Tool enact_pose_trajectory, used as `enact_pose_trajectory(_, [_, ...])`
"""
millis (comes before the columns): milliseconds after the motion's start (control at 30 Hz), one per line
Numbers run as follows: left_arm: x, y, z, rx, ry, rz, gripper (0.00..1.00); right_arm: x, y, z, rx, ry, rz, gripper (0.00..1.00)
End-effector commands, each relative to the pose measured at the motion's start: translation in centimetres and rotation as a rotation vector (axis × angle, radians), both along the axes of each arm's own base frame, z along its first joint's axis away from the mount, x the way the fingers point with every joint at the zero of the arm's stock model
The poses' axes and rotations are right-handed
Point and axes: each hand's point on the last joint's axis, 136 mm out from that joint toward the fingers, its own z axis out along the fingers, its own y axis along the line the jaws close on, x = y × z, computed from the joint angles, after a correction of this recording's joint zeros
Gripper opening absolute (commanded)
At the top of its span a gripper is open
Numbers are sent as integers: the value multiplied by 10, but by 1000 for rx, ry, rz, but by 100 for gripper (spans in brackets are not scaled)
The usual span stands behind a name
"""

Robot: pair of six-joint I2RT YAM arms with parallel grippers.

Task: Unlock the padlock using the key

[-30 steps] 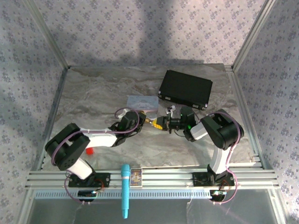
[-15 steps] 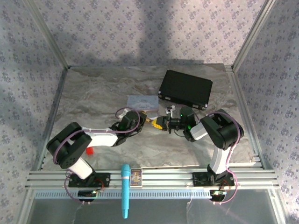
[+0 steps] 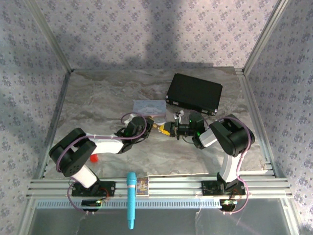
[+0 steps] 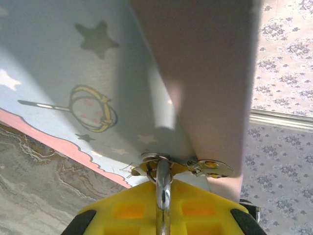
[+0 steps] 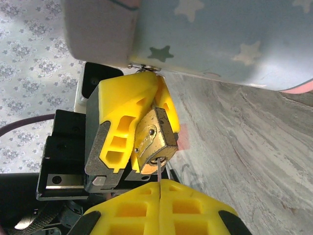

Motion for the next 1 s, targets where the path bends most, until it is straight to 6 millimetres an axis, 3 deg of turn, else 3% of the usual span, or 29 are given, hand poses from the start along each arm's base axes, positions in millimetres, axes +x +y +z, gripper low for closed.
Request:
enact_pose_trajectory(0, [-14,-43,32,-151,-31,-153,0,21,2,8,24,-59,-61,0])
enact_pose_trajectory(333, [-26,-58,58,-267,-108,-220,0,33,-1,-2,31,2,-85,0])
enact_pose_trajectory(533, [-24,-58,44,-245,-78,-206,0,32,-1,-7,27,26,-94,0])
enact_pose_trajectory(733, [-21,-62,52,-309,-107,-205,0,37,-15,-22,10,77,-145,0])
enact_pose_trajectory(967, [-24,-60,59,-342,-115,-199,0,40,-19,-26,8,85,-157,0])
